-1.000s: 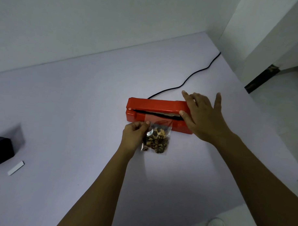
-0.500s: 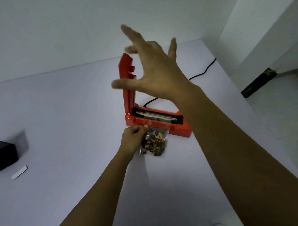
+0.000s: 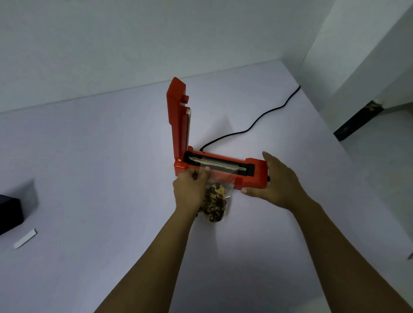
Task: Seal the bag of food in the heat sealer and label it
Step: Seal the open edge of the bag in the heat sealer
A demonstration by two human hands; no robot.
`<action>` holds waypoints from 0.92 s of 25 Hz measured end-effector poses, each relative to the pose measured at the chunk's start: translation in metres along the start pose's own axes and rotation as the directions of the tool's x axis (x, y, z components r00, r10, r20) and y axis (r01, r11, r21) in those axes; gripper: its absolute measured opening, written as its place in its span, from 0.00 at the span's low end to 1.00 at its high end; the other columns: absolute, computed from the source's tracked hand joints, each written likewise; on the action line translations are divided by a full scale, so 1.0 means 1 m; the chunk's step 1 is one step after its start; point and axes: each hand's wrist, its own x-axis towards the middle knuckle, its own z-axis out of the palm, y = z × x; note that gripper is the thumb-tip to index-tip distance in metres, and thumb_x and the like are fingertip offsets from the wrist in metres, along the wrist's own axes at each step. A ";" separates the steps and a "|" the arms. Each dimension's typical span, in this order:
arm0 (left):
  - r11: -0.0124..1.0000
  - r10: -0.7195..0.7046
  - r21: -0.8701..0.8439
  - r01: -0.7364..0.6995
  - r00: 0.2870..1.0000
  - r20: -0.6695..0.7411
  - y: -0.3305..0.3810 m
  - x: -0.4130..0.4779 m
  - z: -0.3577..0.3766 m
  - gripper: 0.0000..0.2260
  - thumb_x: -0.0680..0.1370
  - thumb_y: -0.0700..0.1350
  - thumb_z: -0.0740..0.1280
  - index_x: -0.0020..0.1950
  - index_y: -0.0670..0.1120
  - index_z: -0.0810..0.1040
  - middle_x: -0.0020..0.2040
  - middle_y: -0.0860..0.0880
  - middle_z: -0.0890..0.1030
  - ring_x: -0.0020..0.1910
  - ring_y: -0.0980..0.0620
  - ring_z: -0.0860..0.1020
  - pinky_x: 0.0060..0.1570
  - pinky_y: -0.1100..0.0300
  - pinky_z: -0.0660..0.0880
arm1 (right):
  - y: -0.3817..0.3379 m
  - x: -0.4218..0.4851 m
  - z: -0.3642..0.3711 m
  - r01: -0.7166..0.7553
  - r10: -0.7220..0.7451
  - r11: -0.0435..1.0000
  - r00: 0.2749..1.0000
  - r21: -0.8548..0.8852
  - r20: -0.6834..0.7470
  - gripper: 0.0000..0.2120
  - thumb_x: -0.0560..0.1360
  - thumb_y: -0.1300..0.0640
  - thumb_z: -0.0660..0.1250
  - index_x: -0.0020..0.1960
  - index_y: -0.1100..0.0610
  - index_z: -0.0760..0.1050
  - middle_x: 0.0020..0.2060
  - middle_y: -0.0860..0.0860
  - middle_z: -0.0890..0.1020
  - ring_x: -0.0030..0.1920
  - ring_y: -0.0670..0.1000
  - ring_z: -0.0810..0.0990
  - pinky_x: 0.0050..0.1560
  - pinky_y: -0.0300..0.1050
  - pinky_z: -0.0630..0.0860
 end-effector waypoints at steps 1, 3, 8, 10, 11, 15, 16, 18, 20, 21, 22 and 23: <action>0.998 0.021 0.068 -0.018 0.999 -0.047 0.005 -0.001 0.002 0.09 0.77 0.46 0.65 0.42 0.43 0.81 0.36 0.49 0.80 0.33 0.54 0.77 0.35 0.64 0.73 | 0.002 0.001 0.003 0.011 -0.012 0.998 1.000 -0.061 -0.009 0.53 0.61 0.34 0.72 0.75 0.55 0.50 0.74 0.55 0.61 0.73 0.56 0.60 0.71 0.63 0.55; 0.975 0.047 0.222 -0.023 0.994 -0.102 0.014 -0.003 0.005 0.09 0.77 0.43 0.64 0.40 0.42 0.80 0.34 0.48 0.79 0.28 0.57 0.73 0.28 0.67 0.68 | 0.003 0.003 0.008 0.004 -0.012 0.990 0.998 -0.143 -0.058 0.50 0.64 0.35 0.71 0.74 0.55 0.51 0.73 0.55 0.61 0.74 0.55 0.57 0.72 0.62 0.49; 0.927 0.142 0.366 -0.081 0.980 -0.143 0.033 -0.009 0.008 0.09 0.78 0.42 0.62 0.42 0.41 0.78 0.36 0.46 0.79 0.33 0.49 0.78 0.33 0.60 0.73 | 0.002 0.005 0.011 -0.031 0.003 0.976 0.992 -0.218 -0.127 0.45 0.65 0.35 0.69 0.73 0.53 0.56 0.72 0.53 0.66 0.74 0.53 0.56 0.72 0.62 0.46; 0.914 0.188 0.386 -0.122 0.972 -0.140 0.037 -0.011 0.008 0.09 0.79 0.43 0.62 0.44 0.42 0.79 0.39 0.47 0.80 0.33 0.50 0.77 0.36 0.60 0.74 | 0.003 0.006 0.011 -0.041 0.013 0.975 0.992 -0.216 -0.127 0.44 0.65 0.35 0.70 0.73 0.53 0.57 0.71 0.53 0.66 0.74 0.53 0.56 0.72 0.62 0.45; 0.911 0.206 0.390 -0.136 0.968 -0.143 0.039 -0.013 0.007 0.09 0.79 0.44 0.61 0.46 0.42 0.79 0.40 0.47 0.80 0.34 0.51 0.76 0.37 0.60 0.73 | 0.003 0.006 0.012 -0.044 0.016 0.974 0.992 -0.221 -0.128 0.44 0.65 0.35 0.70 0.73 0.53 0.56 0.72 0.53 0.66 0.74 0.53 0.56 0.72 0.62 0.45; 0.900 0.275 0.389 -0.197 0.949 -0.154 0.048 -0.026 0.008 0.09 0.80 0.44 0.61 0.49 0.41 0.78 0.42 0.44 0.81 0.35 0.48 0.77 0.40 0.58 0.76 | 0.005 0.006 0.013 -0.053 0.023 0.977 0.989 -0.205 -0.148 0.44 0.64 0.35 0.70 0.73 0.52 0.57 0.71 0.52 0.67 0.74 0.53 0.56 0.72 0.62 0.46; 0.892 0.307 0.390 -0.226 0.939 -0.157 0.051 -0.031 0.008 0.08 0.80 0.43 0.61 0.50 0.41 0.78 0.42 0.44 0.81 0.36 0.46 0.78 0.41 0.56 0.77 | 0.005 0.006 0.013 -0.056 0.026 0.978 0.989 -0.202 -0.148 0.44 0.64 0.36 0.70 0.73 0.52 0.57 0.71 0.52 0.67 0.74 0.53 0.56 0.72 0.62 0.46; 0.872 0.390 0.383 -0.306 0.906 -0.163 0.056 -0.037 0.008 0.06 0.79 0.41 0.62 0.50 0.40 0.78 0.40 0.43 0.81 0.36 0.44 0.80 0.40 0.54 0.78 | 0.005 0.007 0.012 -0.065 0.036 0.976 0.989 -0.209 -0.141 0.44 0.65 0.36 0.70 0.73 0.52 0.56 0.71 0.52 0.67 0.74 0.53 0.56 0.72 0.62 0.46; 0.862 0.436 0.362 -0.355 0.883 -0.173 0.059 -0.038 0.007 0.07 0.79 0.43 0.63 0.48 0.40 0.78 0.37 0.45 0.80 0.33 0.46 0.79 0.37 0.57 0.78 | 0.003 0.006 0.012 -0.071 0.040 0.973 0.989 -0.221 -0.140 0.45 0.65 0.36 0.71 0.73 0.52 0.56 0.72 0.52 0.66 0.75 0.54 0.55 0.72 0.62 0.46; 0.874 0.424 0.337 -0.351 0.889 -0.174 0.060 -0.038 0.006 0.08 0.79 0.44 0.63 0.48 0.41 0.78 0.37 0.46 0.79 0.33 0.48 0.78 0.35 0.60 0.77 | 0.002 0.006 0.012 -0.069 0.037 0.971 0.990 -0.228 -0.139 0.45 0.65 0.36 0.70 0.74 0.52 0.55 0.72 0.53 0.65 0.75 0.54 0.55 0.72 0.63 0.46; 0.894 0.394 0.300 -0.333 0.903 -0.172 0.059 -0.038 0.004 0.08 0.79 0.45 0.63 0.48 0.41 0.78 0.37 0.48 0.78 0.33 0.51 0.76 0.35 0.65 0.74 | 0.003 0.006 0.013 -0.064 0.031 0.969 0.990 -0.238 -0.141 0.46 0.65 0.36 0.70 0.74 0.53 0.53 0.73 0.53 0.64 0.75 0.54 0.55 0.72 0.63 0.46; 0.915 0.360 0.255 -0.312 0.917 -0.170 0.055 -0.037 0.001 0.09 0.79 0.46 0.63 0.49 0.42 0.79 0.38 0.49 0.78 0.34 0.54 0.75 0.34 0.68 0.71 | 0.004 0.005 0.013 -0.064 0.029 0.968 0.989 -0.244 -0.148 0.48 0.65 0.36 0.70 0.75 0.54 0.50 0.74 0.54 0.62 0.75 0.55 0.54 0.72 0.63 0.47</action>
